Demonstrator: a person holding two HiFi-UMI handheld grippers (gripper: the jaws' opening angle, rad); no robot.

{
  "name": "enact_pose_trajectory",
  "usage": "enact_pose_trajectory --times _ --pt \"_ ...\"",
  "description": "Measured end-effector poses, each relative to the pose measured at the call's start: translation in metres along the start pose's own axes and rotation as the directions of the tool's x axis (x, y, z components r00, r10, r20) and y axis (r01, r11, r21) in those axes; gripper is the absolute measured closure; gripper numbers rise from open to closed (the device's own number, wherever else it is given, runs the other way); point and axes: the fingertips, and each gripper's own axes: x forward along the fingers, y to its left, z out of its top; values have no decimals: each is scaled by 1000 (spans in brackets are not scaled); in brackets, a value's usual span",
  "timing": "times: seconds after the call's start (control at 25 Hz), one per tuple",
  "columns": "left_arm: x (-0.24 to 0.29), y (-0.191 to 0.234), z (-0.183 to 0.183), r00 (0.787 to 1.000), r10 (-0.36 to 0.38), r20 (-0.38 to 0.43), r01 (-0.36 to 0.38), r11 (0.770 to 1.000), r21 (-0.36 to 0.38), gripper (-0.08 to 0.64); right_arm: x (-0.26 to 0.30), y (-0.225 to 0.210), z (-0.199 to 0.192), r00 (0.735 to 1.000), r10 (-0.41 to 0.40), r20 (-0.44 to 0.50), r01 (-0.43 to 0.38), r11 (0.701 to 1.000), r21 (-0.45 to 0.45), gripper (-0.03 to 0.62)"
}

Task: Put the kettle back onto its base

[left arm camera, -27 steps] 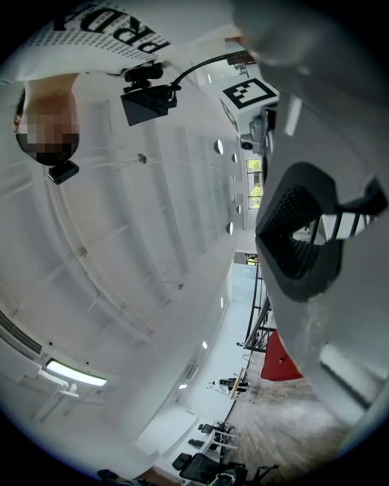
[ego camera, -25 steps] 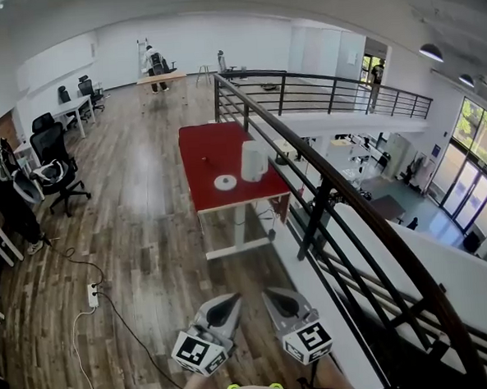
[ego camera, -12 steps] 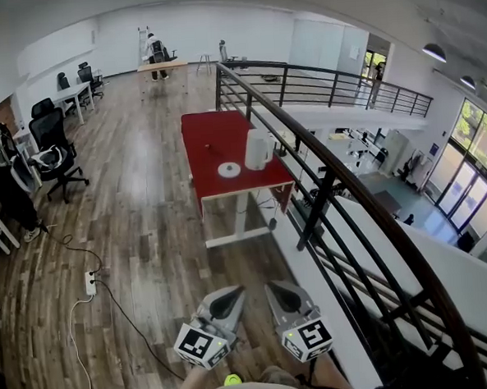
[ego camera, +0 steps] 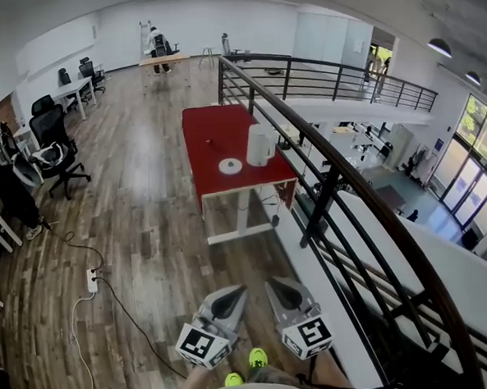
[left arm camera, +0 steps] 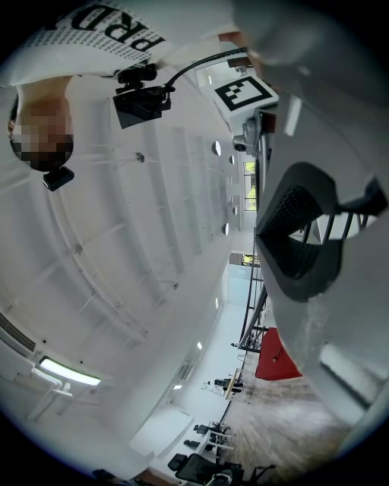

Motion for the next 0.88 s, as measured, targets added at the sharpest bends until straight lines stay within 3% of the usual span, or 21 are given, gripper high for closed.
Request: enact_pose_trajectory --times 0.24,0.6,0.88 --pt "38 20 0 999 39 -12 -39 999 20 557 26 -29 0 999 42 -8 -42 999 11 546" --pt "101 41 0 999 46 -3 -46 998 50 558 51 -78 0 997 76 -7 -76 997 -27 546" --pt "144 65 -8 996 88 -7 -86 990 115 561 71 -119 -1 997 82 -5 -83 994 -66 545"
